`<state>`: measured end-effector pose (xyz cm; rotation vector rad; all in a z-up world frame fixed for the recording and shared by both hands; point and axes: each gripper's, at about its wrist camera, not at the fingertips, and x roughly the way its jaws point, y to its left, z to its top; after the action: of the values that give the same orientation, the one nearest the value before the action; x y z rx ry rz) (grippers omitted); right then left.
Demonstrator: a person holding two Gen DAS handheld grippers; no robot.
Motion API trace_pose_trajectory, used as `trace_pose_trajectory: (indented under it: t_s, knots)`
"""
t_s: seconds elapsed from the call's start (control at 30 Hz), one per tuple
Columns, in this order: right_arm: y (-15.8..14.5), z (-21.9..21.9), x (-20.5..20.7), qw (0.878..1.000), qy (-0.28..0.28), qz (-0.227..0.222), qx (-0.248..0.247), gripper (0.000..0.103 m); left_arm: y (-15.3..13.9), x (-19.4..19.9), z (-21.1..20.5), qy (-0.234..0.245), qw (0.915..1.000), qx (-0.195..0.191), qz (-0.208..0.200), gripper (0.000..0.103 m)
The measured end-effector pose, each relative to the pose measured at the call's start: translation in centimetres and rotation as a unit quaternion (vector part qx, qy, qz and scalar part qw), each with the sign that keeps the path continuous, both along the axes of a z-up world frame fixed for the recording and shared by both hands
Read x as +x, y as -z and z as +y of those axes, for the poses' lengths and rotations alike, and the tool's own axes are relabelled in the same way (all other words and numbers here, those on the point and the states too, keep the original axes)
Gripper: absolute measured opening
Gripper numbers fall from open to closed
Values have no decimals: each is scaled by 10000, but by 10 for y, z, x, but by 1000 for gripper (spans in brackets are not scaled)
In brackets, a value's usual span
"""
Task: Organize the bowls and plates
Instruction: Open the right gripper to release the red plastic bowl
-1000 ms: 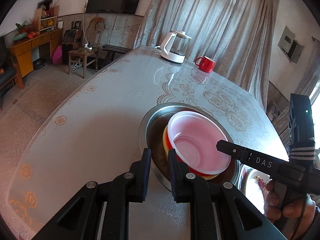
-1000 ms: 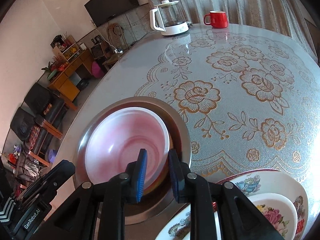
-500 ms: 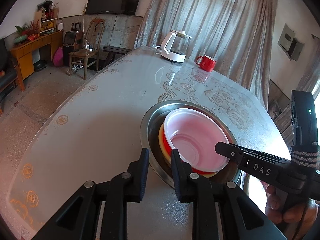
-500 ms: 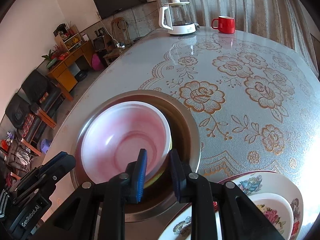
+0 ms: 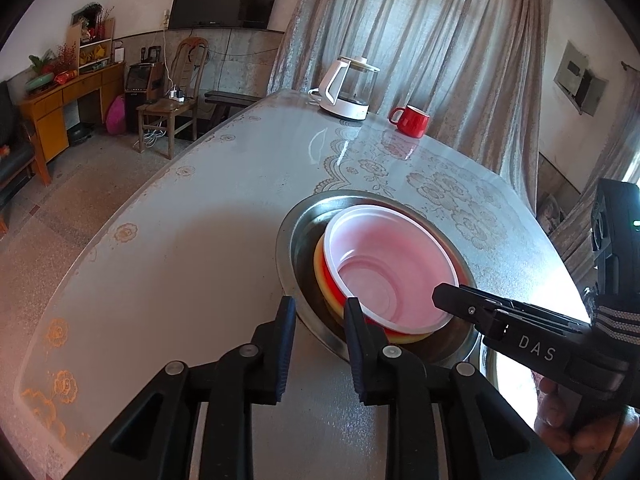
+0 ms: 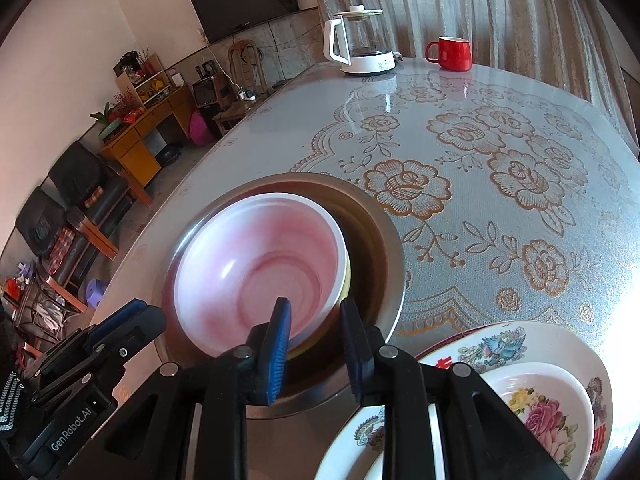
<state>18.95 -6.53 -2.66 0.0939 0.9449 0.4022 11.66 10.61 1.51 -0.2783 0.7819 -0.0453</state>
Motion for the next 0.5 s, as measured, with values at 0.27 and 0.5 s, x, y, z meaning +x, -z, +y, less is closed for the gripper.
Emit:
trace_pose_trajectory:
  t_s: [0.27,0.5]
  knots:
    - [-6,-8,-12,9999,-11,-115,101,25,6,-4,1,12,10000,-44,59,25]
    - [-11,-23,-21,9995,99,-175,248,28,8,-10,13,-34,9995,-312,48,35]
